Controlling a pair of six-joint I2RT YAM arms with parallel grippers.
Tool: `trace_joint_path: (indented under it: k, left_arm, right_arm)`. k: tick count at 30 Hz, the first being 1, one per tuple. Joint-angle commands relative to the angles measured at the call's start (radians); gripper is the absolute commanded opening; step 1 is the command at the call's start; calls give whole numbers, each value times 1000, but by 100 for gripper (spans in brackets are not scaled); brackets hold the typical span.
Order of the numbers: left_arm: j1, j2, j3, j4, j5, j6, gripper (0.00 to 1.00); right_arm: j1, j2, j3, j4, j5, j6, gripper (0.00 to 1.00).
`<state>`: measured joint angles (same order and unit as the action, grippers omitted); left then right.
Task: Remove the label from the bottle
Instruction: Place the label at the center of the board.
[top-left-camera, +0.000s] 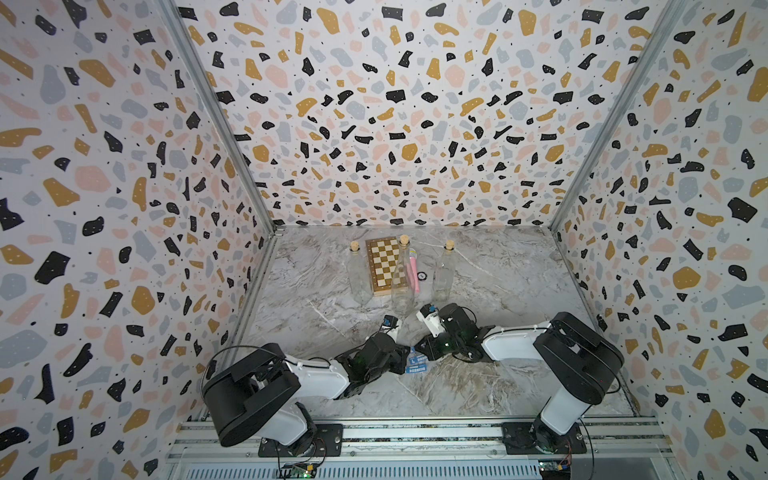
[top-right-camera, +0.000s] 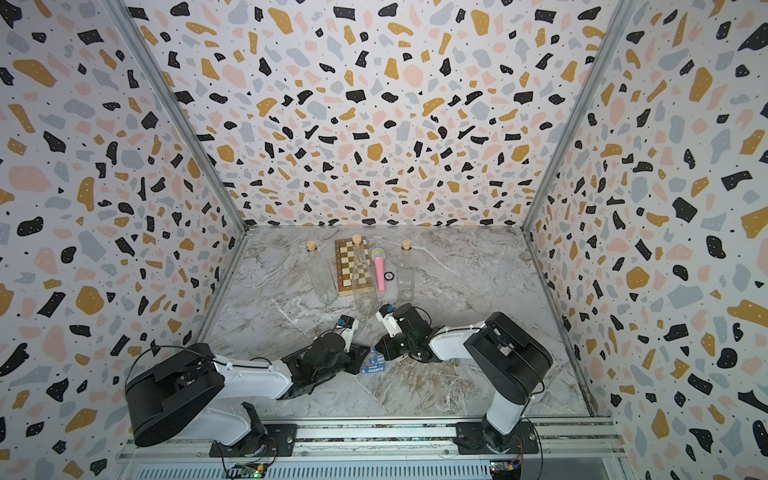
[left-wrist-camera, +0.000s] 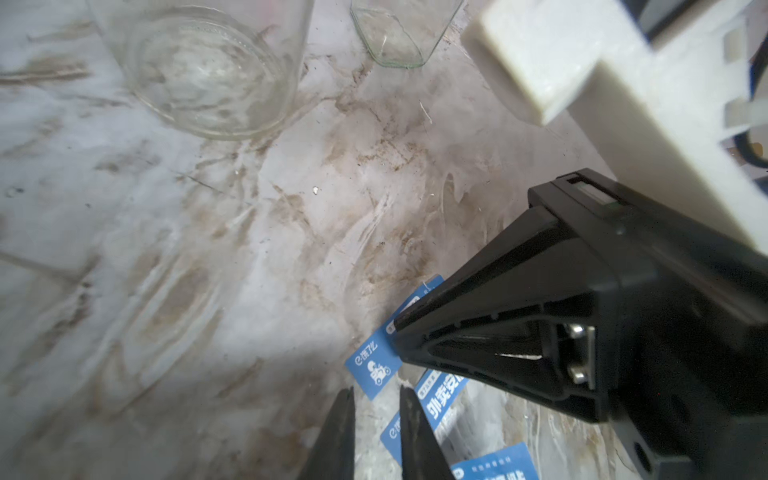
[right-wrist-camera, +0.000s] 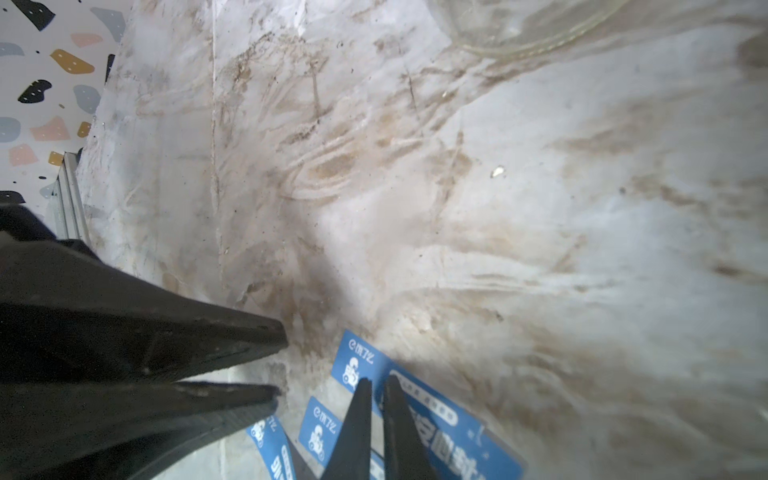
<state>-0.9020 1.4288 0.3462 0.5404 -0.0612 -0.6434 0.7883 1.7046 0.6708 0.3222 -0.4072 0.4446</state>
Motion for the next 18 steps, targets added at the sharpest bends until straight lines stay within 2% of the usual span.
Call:
trace_joint_path:
  k: [1,18]
  left_arm:
    - [9,-28,-19,-14,-27,19,22]
    - [20,-74,-38,-42,-45,21,24]
  right_arm:
    - [14,16,18,-25,2,6,11]
    - [49,22,50,-38,8,12,11]
